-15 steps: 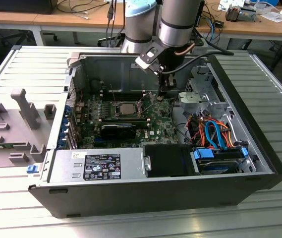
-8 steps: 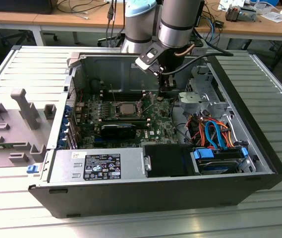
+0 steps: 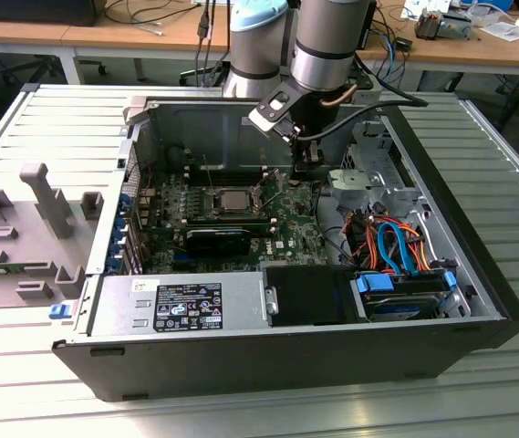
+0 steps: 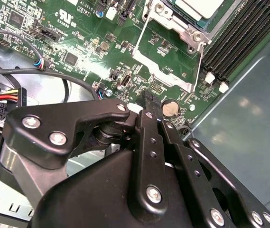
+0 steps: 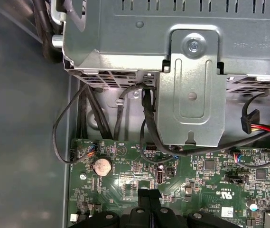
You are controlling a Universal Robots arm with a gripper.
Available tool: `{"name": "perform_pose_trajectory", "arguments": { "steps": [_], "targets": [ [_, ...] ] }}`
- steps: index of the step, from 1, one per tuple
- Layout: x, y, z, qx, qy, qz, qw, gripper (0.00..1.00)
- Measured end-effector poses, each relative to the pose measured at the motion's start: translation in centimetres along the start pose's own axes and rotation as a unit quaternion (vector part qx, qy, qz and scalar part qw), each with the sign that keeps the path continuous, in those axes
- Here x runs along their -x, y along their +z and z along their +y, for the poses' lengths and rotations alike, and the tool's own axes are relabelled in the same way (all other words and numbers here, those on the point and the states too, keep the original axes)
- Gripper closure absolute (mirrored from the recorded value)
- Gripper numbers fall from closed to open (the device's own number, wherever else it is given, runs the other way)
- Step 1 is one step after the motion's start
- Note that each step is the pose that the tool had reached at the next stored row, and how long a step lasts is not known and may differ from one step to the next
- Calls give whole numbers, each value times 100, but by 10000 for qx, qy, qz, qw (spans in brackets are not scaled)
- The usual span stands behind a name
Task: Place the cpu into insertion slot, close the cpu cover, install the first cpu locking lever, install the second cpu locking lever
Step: 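Install the first cpu locking lever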
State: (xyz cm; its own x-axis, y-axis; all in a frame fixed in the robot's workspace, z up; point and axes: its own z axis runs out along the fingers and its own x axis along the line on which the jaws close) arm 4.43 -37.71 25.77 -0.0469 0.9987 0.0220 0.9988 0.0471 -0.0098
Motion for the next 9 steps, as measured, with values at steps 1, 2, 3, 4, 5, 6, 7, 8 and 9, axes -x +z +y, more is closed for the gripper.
{"name": "perform_pose_trajectory", "arguments": {
  "steps": [1,2,3,4,5,6,7,8,9],
  "targets": [
    [1,13,0,-1,1,-2,10000,89],
    [1,14,0,-1,1,-2,10000,89],
    [1,14,0,0,1,-1,10000,89],
    [1,14,0,0,1,-1,10000,89],
    [1,14,0,0,1,-1,10000,89],
    [1,15,-2,0,0,-1,10000,89],
    [1,15,-9,0,0,-1,10000,89],
    [0,15,-15,0,0,0,10000,89],
    [-1,15,-30,0,0,-1,10000,89]
  ]
}}
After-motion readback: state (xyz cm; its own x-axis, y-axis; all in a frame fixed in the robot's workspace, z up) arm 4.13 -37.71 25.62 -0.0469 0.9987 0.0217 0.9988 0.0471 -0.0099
